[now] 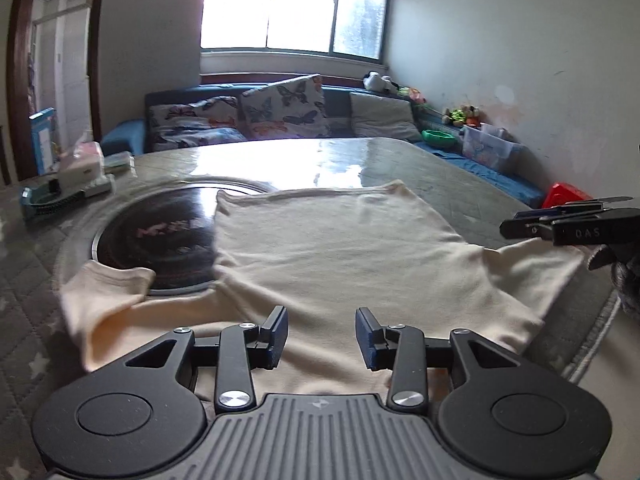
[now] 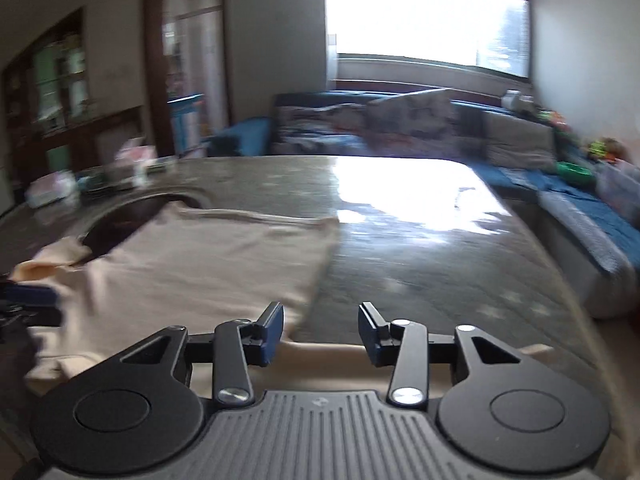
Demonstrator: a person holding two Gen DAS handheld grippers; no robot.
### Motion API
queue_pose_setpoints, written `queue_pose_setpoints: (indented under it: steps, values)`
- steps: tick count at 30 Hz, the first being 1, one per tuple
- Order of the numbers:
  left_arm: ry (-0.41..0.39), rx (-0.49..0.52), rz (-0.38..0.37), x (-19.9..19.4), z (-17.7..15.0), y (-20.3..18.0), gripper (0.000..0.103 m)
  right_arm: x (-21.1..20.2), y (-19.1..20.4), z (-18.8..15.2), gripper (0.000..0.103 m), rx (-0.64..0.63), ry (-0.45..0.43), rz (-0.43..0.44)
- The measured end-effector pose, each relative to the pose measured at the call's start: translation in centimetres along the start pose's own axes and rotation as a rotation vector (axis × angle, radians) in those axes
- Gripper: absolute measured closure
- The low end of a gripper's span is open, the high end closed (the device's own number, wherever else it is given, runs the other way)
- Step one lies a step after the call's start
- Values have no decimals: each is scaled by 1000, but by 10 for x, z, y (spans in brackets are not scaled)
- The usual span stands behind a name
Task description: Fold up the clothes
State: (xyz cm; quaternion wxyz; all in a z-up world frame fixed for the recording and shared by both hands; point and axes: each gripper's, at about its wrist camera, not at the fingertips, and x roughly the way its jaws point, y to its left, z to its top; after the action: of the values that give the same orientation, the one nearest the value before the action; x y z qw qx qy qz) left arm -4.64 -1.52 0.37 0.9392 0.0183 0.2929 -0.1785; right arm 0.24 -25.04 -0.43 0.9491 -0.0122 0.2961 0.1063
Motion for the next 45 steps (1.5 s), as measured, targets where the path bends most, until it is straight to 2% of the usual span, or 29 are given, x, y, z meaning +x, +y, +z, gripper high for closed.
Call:
queue_pose_setpoints:
  steps: [5, 12, 15, 21, 23, 29, 32, 36, 38, 40, 44, 45]
  values:
    - [-4, -75, 84, 3, 4, 29, 63, 26, 62, 3, 61, -162, 78, 179]
    - [7, -158, 193, 7, 2, 65, 63, 34, 106, -13, 61, -337, 133, 280]
    - [20, -197, 263, 10, -3, 80, 63, 36, 125, -20, 60, -412, 155, 322]
    - [-10, -231, 487, 3, -14, 106, 63, 40, 118, -17, 55, -380, 183, 335]
    - [-21, -229, 581, 1, -18, 112, 57, 42, 116, -17, 54, -363, 190, 338]
    - [8, -337, 768, -2, -25, 152, 54, 43, 114, -16, 52, -358, 192, 338]
    - [16, -379, 834, -7, -25, 170, 55, 43, 115, -16, 51, -359, 194, 336]
    - [5, -388, 805, -16, -22, 173, 55, 43, 115, -16, 49, -366, 191, 329]
    - [8, -332, 766, -15, -20, 166, 52, 43, 115, -16, 48, -364, 192, 328]
    - [28, -273, 775, -8, -20, 162, 51, 43, 115, -16, 48, -363, 194, 324]
    - [47, -304, 716, 1, -18, 174, 52, 43, 116, -16, 47, -375, 192, 317]
    - [47, -303, 699, 2, -17, 177, 56, 43, 117, -16, 47, -376, 192, 316]
